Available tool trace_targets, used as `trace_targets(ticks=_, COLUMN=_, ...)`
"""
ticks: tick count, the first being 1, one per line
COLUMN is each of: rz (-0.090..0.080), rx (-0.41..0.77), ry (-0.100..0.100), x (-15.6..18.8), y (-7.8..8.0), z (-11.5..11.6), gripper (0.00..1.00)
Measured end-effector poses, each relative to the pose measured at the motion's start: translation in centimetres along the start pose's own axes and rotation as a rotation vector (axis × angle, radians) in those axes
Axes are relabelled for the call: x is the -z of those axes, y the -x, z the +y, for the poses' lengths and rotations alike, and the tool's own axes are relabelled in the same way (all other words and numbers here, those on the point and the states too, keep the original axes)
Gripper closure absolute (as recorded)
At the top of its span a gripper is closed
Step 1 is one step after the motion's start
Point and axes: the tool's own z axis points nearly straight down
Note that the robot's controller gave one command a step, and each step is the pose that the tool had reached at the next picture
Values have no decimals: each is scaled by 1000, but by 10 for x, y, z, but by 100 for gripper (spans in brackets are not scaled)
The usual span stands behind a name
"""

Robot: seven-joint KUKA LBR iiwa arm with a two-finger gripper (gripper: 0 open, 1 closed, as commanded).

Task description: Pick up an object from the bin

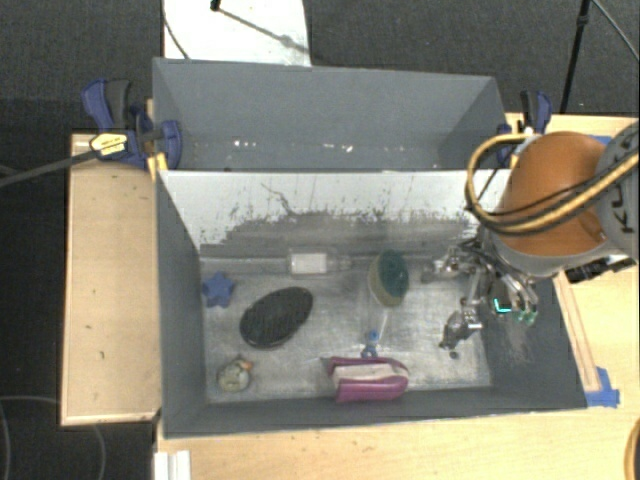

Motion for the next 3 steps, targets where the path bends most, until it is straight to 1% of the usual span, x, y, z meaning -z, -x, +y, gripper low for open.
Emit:
trace_targets(ticks=1, rz=-11, rx=194, ry=2, x=-23, y=34, z=91, gripper=0)
trace_targets(ticks=2, rz=-7, rx=349, ry=-2, x=-74, y=63, z=141, gripper=0)
trace_targets(ticks=3, rz=-16, rx=421, ry=4, x=-14, y=42, z=216, gripper=0)
